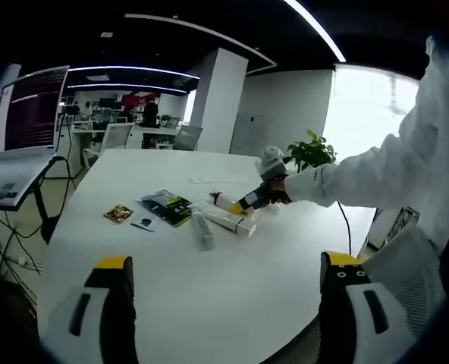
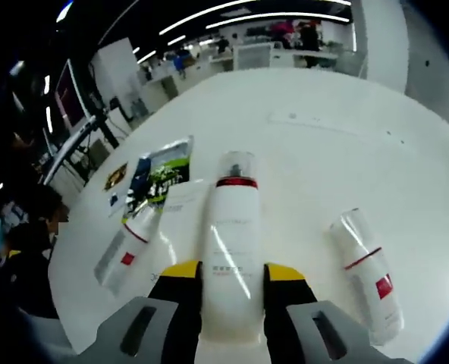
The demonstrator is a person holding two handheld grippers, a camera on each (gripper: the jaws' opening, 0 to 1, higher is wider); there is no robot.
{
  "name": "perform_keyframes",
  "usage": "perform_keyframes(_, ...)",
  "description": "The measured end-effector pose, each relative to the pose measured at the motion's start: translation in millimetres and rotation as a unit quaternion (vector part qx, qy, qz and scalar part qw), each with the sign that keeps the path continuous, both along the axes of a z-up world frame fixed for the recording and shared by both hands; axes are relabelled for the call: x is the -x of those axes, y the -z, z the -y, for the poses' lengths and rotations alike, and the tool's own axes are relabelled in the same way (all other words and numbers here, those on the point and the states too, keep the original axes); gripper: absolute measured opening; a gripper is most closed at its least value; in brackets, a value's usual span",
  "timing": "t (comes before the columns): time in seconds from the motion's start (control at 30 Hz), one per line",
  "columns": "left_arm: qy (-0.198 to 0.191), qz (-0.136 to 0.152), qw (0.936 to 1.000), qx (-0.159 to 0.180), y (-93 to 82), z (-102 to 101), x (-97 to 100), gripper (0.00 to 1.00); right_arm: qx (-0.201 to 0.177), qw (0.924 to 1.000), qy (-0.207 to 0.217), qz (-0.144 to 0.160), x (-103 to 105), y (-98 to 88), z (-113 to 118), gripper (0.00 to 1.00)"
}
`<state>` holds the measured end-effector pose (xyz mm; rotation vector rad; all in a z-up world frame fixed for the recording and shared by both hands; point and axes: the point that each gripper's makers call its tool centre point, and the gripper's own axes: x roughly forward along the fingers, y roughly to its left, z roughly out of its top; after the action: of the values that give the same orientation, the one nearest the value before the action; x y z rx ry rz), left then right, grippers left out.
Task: Arrange the skincare products in the storage area until every visible bottle or jar stands upright without overlapping.
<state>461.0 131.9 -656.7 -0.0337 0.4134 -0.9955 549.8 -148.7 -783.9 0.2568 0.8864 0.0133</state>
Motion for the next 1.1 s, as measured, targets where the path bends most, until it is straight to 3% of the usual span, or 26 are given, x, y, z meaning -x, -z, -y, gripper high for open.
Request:
perform_keyframes(0.3,0.009,-0.006,0.9999,-0.011,3.7,1.3,3.3,0.96,-0.093,0.9942,0.053,0.015,14.4,-8.1,-2.3,0.23)
perform_keyframes(0.47,0.012,-0.009,0.9992,-0.036,12.5,-0.4,3.9,0.96,-0.182,0.9790,0.088,0.024,23.0,-11.5,-5.3,0.23)
perform_keyframes(0.57,0.018,-0.012,0.9991,-0.035,11.1,2.7,7.0,0.96,-0.243,0.9638,0.107,0.024,32.4,-12.5,-11.4,0.23)
perform_keyframes(0.67,0.034,-0.026,0.9989,-0.021,8.9,8.5,12.7,0.96,-0.280,0.9506,0.125,0.049,38.3,-14.3,-8.1,0.23)
perform_keyframes(0.87,0.060,-0.031,0.9973,-0.029,4.4,21.1,16.4,0.96,-0.311,0.9379,0.135,0.073,54.6,-18.7,-6.1,0.23)
perform_keyframes(0.97,0.078,-0.042,0.9959,-0.022,-0.9,30.3,20.1,0.96,-0.335,0.9278,0.141,0.084,62.4,-24.2,-7.3,0.23)
perform_keyframes(1.0,0.083,-0.045,0.9954,-0.018,-3.8,33.7,20.7,0.96,-0.345,0.9236,0.144,0.084,64.1,-25.2,-8.3,0.23)
perform_keyframes(1.1,0.091,-0.063,0.9935,0.026,-19.8,50.9,18.6,0.95,-0.353,0.9207,0.147,0.080,69.6,-21.4,-8.9,0.23)
